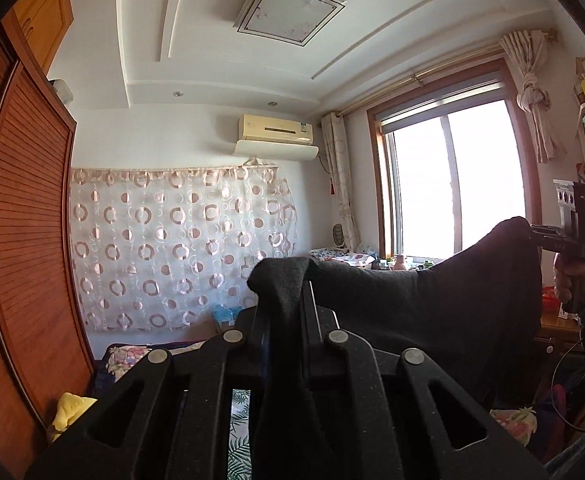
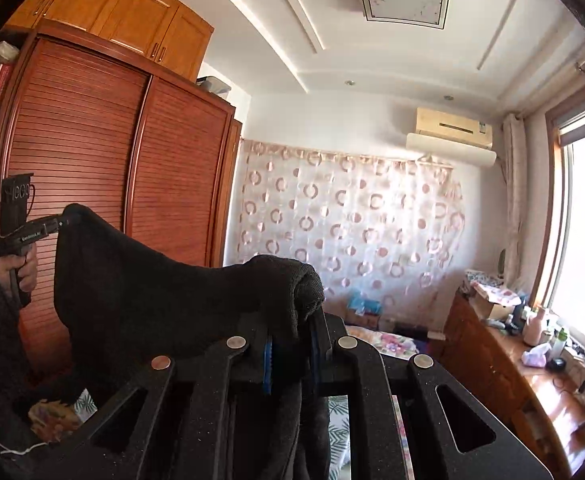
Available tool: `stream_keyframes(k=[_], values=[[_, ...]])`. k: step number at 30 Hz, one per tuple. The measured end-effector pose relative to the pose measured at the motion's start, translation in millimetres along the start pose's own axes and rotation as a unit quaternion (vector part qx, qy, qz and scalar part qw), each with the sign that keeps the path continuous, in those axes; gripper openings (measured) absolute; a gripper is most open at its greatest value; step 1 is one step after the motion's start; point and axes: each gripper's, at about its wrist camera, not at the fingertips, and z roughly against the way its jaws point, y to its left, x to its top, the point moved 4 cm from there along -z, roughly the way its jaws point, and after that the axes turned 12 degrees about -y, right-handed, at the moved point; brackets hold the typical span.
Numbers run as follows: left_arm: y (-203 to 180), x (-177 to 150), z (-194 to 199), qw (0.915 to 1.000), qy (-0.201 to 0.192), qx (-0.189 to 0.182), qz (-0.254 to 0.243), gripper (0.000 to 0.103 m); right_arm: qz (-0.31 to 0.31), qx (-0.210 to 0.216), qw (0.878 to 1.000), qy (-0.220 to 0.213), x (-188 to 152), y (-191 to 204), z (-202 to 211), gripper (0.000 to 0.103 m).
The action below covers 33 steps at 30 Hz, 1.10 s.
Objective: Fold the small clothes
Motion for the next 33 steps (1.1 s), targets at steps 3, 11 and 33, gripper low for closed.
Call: stream_keyframes(k=[3,11,33], values=[[1,-14,-11,0.9999,0.011,0.006,-0.003,0.012,-0.004,-0.001,1.0,0.008,-17,2,-10,0.013],[24,-105,-98,0.9942,0.096,0.046,-0.02,0.012,-0.007,-0.026,0.997,0.075,-63,-26,-95,0.013],[98,-428,-333,0.9373,0.332,0.107,0.009,0.013,-0.073,-0.046,0.947,0.309,-352,-94,-414,0.014]])
